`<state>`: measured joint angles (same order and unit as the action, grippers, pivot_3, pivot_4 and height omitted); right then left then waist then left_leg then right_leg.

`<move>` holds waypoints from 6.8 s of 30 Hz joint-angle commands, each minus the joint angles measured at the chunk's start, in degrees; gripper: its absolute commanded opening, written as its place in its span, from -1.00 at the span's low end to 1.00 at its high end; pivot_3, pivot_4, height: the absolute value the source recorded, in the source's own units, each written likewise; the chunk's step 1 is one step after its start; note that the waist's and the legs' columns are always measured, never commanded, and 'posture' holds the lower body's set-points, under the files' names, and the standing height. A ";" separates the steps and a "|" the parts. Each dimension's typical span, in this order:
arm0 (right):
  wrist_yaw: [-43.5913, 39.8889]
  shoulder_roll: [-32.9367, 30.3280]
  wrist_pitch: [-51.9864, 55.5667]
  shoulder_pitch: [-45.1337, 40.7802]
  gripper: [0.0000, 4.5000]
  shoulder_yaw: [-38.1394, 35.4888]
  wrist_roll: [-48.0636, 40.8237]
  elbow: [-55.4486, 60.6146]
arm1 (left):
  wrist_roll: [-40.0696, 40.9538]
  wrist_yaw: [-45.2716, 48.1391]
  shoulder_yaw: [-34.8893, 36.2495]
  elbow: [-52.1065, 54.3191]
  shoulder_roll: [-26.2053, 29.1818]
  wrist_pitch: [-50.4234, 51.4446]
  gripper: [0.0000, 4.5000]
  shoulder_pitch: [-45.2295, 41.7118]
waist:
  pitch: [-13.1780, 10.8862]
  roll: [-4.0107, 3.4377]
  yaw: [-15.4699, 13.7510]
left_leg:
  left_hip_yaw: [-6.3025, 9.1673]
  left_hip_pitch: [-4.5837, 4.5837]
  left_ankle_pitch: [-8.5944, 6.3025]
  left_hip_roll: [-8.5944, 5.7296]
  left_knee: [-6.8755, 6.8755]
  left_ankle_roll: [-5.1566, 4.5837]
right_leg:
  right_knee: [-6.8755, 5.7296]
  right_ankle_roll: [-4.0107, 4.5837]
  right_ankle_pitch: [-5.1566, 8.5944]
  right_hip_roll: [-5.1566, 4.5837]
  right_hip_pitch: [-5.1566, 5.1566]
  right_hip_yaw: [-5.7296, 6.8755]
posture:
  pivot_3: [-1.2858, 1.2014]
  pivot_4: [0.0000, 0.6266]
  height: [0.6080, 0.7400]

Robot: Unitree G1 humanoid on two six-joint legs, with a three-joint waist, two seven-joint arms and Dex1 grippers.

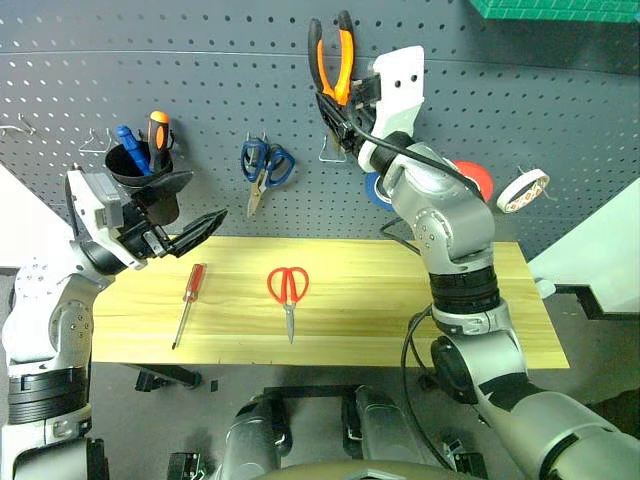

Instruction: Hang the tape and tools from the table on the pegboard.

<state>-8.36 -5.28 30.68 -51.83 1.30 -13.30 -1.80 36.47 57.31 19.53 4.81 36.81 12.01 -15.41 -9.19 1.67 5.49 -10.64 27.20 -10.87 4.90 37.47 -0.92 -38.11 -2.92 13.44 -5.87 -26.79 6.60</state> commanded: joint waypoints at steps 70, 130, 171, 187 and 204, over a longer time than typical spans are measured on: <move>-66.34 -31.04 -11.86 14.39 0.97 13.54 -3.40 -15.51 | -23.67 -47.73 -24.80 16.30 -21.75 42.07 1.00 5.17 | -0.76 -0.24 -3.13 | 0.14 -0.81 -0.37 0.04 0.05 -0.59 | 0.11 0.07 0.04 -0.12 0.76 -0.12 | -0.01 -0.22 0.84; -69.07 -33.17 -22.07 8.36 1.00 10.00 7.00 -29.01 | -37.39 -72.91 -19.03 2.33 -50.89 65.35 -0.46 -5.55 | -12.19 -0.69 -1.35 | 0.13 -0.70 -0.66 -0.10 0.40 -0.97 | 0.15 0.01 0.16 -0.88 0.88 -0.07 | -0.11 0.32 0.84; -77.03 -32.71 -12.90 5.59 1.00 3.84 -8.33 -10.64 | -20.25 -42.09 -17.76 45.42 -12.19 69.60 -0.87 4.29 | -9.19 -0.32 -2.48 | 0.14 0.18 -0.15 -0.28 -0.20 -0.45 | 0.82 -0.58 -0.20 -0.60 0.16 0.15 | 0.04 -0.51 0.84; -74.50 -33.56 -10.57 2.43 1.00 -1.63 -12.00 -10.57 | -24.54 -36.64 -17.15 41.75 -9.31 30.59 -0.87 11.18 | -2.93 -0.40 -4.11 | 0.08 0.23 -0.27 -0.21 -0.21 -0.29 | 1.72 -0.47 -0.72 -0.38 0.41 0.21 | 0.04 -0.74 0.84; -71.72 -33.97 -8.38 2.50 1.00 -4.75 -14.56 -9.02 | -30.25 -37.04 -20.41 28.63 -10.31 18.19 -0.87 5.32 | -1.53 -0.74 -4.41 | -0.04 0.19 -0.17 -0.04 0.02 -0.46 | 1.57 -0.42 -0.77 -0.02 0.46 0.18 | -0.01 -0.75 0.84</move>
<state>-80.22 -38.33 21.65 -47.84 -1.03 -25.69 -12.82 7.16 20.89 -1.00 32.99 26.77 32.12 -9.16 -10.71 0.93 1.08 -10.68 27.39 -11.03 4.86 37.52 -1.38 -36.56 -3.35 12.67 -5.89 -26.31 6.78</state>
